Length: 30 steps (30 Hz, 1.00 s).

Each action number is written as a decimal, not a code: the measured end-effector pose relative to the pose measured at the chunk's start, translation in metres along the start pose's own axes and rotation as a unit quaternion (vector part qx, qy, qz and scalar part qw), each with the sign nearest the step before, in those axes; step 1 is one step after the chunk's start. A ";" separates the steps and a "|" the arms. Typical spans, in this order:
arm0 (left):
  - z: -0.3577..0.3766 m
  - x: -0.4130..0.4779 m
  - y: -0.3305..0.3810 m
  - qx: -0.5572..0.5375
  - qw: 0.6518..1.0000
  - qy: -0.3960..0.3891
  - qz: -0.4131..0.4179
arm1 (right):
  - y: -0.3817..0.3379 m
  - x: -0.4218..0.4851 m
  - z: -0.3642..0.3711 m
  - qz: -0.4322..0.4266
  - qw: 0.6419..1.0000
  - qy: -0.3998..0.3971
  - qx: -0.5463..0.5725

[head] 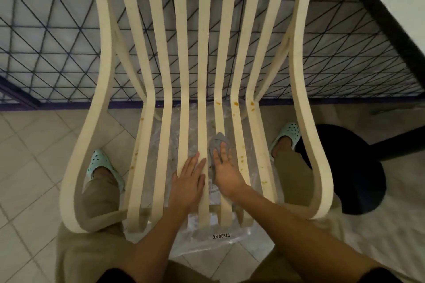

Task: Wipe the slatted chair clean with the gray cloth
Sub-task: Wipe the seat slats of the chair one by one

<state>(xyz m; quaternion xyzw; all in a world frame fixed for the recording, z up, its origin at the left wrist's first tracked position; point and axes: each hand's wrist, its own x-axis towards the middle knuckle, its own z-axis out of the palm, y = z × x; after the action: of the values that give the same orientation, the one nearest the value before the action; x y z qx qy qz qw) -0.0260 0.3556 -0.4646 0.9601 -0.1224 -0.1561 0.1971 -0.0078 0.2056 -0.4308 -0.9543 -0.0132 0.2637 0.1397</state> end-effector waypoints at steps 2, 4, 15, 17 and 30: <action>-0.002 -0.001 0.001 -0.002 1.000 -0.010 -0.004 | -0.003 -0.014 0.004 0.000 1.000 -0.005 0.010; -0.005 -0.003 0.002 -0.011 1.000 -0.026 -0.009 | -0.004 -0.027 0.010 0.000 1.000 -0.008 0.019; -0.026 0.011 0.005 0.023 0.998 -0.061 0.006 | -0.006 -0.080 0.033 -0.021 1.000 -0.008 0.013; -0.025 0.017 0.001 0.049 0.996 -0.072 0.009 | -0.006 -0.081 0.033 -0.021 1.000 -0.015 0.005; -0.020 0.061 0.002 0.059 0.997 -0.056 0.005 | 0.008 -0.020 0.019 -0.041 0.998 0.028 0.034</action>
<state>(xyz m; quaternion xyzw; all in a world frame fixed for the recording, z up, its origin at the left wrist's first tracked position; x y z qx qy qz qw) 0.0370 0.3423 -0.4614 0.9591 -0.1472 -0.2010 0.1341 -0.0351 0.2010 -0.4383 -0.9548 -0.0394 0.2314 0.1826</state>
